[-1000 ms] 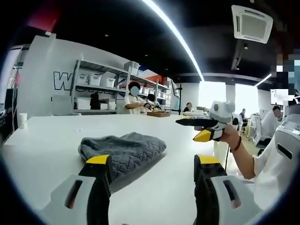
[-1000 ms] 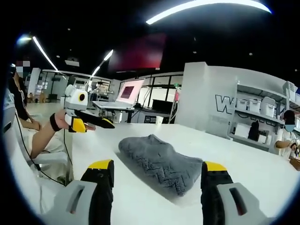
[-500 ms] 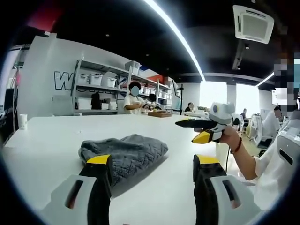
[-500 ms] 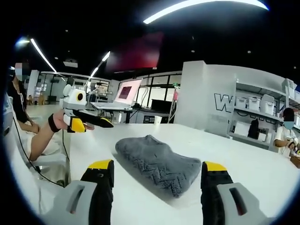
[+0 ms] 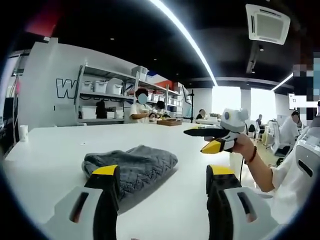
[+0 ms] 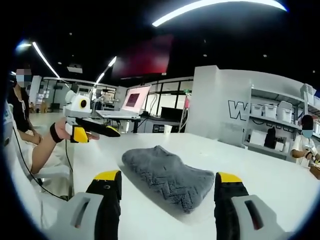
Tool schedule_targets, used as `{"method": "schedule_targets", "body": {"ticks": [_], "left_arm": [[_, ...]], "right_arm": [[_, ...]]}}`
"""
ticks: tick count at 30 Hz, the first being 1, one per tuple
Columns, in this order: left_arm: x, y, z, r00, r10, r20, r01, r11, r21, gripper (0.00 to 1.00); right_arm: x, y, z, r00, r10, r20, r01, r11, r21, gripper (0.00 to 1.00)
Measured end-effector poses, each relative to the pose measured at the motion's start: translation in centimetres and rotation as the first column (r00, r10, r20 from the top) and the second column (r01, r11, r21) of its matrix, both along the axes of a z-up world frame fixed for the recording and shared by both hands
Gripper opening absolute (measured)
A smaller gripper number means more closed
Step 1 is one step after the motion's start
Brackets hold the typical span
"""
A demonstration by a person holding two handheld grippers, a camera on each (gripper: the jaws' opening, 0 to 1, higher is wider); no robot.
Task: Open the folded towel by lifting each exposed corner and separating the folded layers until the towel lies flat within the target outline without major curled edges
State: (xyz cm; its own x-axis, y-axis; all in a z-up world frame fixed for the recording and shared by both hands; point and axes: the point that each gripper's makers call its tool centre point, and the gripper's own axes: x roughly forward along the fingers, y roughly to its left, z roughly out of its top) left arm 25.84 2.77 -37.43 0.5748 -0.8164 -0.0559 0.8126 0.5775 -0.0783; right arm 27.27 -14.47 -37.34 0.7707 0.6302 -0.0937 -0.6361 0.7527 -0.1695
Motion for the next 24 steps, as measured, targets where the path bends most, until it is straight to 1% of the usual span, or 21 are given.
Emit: {"method": "schedule_targets", "body": {"ticks": [9, 14, 24], "left_arm": [[-0.14, 0.13, 0.26, 1.0, 0.002, 0.007, -0.002, 1.0, -0.009, 0.69], [0.04, 0.28, 0.22, 1.0, 0.007, 0.002, -0.007, 1.0, -0.009, 0.69], [0.32, -0.1, 0.07, 1.0, 0.003, -0.002, -0.003, 1.0, -0.009, 0.69]], "right_arm": [[0.1, -0.07, 0.08, 1.0, -0.006, 0.005, 0.006, 1.0, 0.0, 0.74], [0.24, -0.18, 0.19, 1.0, -0.01, 0.007, 0.01, 1.0, -0.001, 0.74], [0.5, -0.21, 0.23, 1.0, -0.013, 0.005, 0.013, 1.0, -0.002, 0.75]]}}
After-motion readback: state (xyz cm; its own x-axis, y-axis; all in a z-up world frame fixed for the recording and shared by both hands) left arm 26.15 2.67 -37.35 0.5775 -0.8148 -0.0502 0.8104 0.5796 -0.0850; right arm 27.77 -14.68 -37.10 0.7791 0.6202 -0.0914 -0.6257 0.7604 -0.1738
